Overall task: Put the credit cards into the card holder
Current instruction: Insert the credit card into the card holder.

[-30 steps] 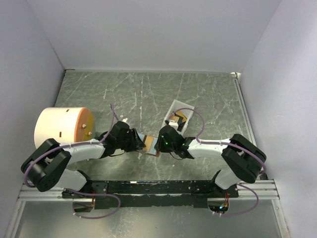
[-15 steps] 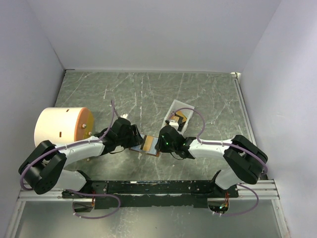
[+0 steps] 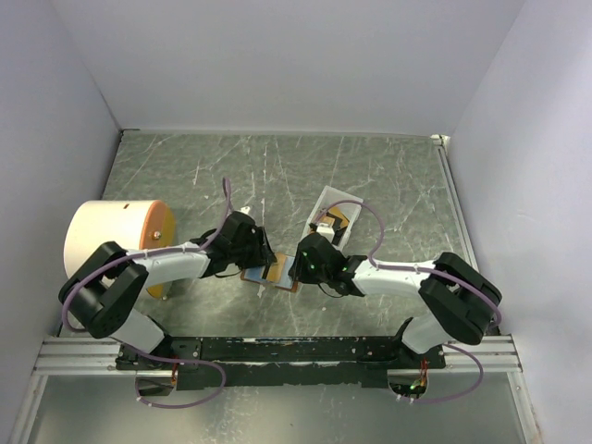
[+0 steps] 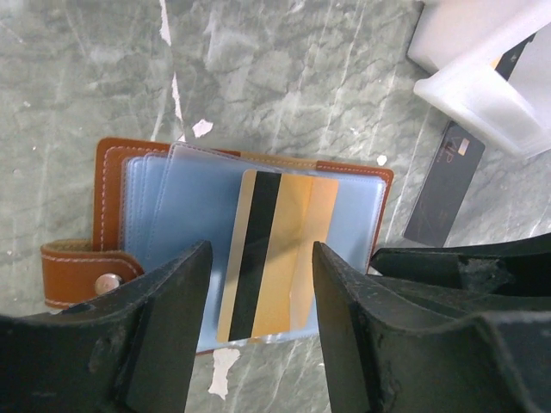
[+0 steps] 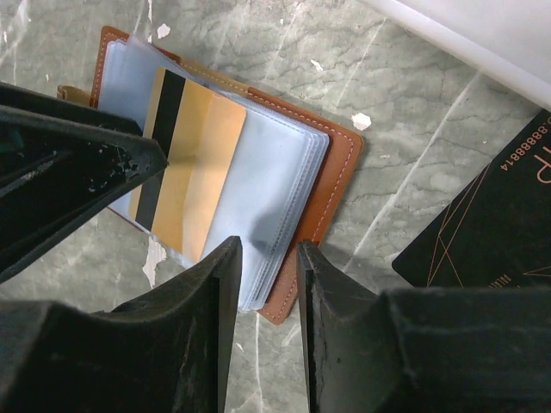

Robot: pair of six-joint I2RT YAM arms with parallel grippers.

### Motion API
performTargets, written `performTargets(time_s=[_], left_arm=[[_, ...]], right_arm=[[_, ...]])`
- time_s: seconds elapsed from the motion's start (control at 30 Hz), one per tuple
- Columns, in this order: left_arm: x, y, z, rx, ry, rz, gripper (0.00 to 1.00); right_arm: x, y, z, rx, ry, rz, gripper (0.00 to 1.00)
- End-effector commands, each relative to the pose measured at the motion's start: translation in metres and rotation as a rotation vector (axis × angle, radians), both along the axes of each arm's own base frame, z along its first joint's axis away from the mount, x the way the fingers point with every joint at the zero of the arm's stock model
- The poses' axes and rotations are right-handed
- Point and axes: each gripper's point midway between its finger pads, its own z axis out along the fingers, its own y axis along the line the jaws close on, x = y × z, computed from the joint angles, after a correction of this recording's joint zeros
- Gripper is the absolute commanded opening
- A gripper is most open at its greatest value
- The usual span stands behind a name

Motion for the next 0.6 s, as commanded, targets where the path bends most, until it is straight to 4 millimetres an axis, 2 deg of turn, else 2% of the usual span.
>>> performTargets(time_s=[0.0,0.2,0.57], left_arm=[[0.007,-0.016,0.008,-0.046,-0.032,-0.039,0.58],[-0.002,-0.022,0.004,-0.102,-0.002,-0.053,0.35],[-0.020,-0.039,0.003,-0.195,0.050,-0.069,0.08]], right_arm=[[0.000,0.001,-0.006,0.005,0.004,-0.008,0.32],[0.000,0.000,-0.014,-0.007,0.017,-0.006,0.32],[0.000,0.003,-0.019,-0.010,0.020,0.007,0.31]])
